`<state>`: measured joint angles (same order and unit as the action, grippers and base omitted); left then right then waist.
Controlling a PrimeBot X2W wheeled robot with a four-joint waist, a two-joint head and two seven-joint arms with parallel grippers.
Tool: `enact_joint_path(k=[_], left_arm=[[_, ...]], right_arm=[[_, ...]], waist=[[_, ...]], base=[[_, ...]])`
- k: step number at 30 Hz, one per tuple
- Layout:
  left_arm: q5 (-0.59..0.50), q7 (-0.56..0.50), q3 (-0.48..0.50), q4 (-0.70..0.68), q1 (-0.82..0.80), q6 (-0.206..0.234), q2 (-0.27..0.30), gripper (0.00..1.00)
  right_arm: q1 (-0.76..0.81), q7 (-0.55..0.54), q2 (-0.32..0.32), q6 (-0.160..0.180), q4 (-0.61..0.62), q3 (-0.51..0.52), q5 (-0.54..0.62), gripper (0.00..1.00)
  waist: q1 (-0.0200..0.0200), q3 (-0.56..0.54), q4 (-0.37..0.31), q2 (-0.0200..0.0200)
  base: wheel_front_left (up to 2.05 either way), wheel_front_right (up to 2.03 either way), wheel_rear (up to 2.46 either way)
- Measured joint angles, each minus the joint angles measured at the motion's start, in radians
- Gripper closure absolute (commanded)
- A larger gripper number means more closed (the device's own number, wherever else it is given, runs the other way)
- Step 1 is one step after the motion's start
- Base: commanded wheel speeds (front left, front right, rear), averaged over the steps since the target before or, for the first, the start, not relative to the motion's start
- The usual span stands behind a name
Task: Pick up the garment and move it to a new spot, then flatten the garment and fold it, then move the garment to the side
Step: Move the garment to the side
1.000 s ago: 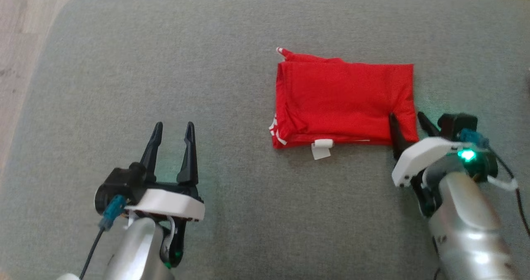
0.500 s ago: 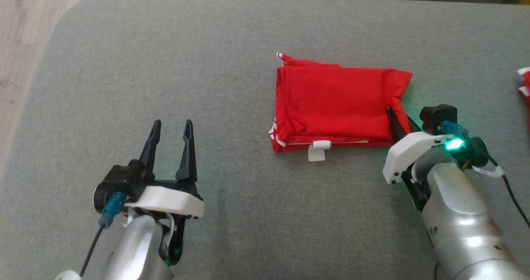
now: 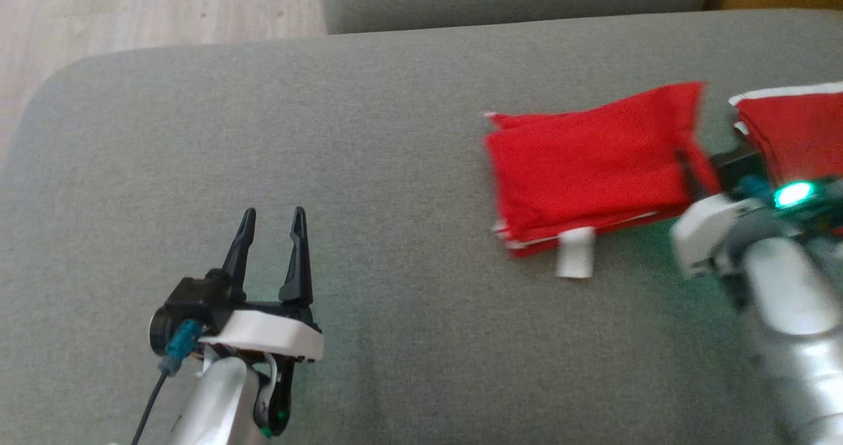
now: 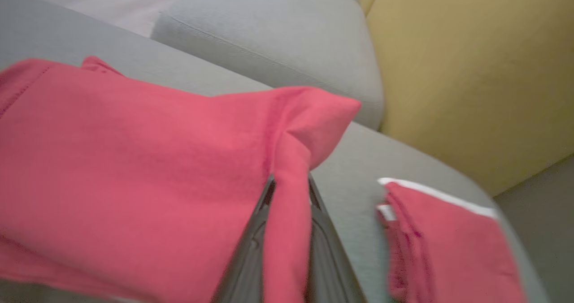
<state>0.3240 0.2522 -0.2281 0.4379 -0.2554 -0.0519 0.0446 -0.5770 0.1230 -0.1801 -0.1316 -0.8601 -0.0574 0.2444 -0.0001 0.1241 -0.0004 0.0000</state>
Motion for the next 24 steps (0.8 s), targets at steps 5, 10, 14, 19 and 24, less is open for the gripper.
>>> enact_joint_path(k=[5,10,14,19,24], left_arm=[[0.0,0.0,0.001,-0.008,-0.003,-0.001,0.0,0.0],[0.001,0.0,-0.001,-0.015,-0.009,-0.002,0.0,0.0],[0.002,0.0,-0.002,-0.016,-0.028,-0.01,0.0,0.0],[0.004,0.0,0.0,-0.017,-0.056,-0.01,-0.001,0.0],[0.004,0.0,0.0,-0.017,-0.058,-0.011,-0.001,0.0]], right_arm=[[-0.006,-0.062,-0.188,0.0,0.059,-0.043,-0.02,1.0],[-0.014,-0.121,-0.333,0.0,0.09,-0.051,-0.042,1.0],[-0.023,-0.169,-0.407,0.0,0.103,0.013,-0.042,1.0],[-0.03,-0.218,-0.431,0.0,0.137,0.113,-0.02,1.0],[-0.023,-0.27,-0.428,0.0,0.175,0.188,0.017,1.0]], waist=[[0.0001,0.024,-0.02,0.0],[0.0001,0.064,-0.024,0.0],[0.0001,0.099,-0.016,0.0],[0.0002,0.135,-0.003,0.0],[0.0002,0.16,0.005,0.0]], base=[[0.0,0.0,0.0],[0.0,0.0,0.0],[0.0,0.0,0.0],[0.0,0.0,0.0],[0.0,0.0,0.0]])
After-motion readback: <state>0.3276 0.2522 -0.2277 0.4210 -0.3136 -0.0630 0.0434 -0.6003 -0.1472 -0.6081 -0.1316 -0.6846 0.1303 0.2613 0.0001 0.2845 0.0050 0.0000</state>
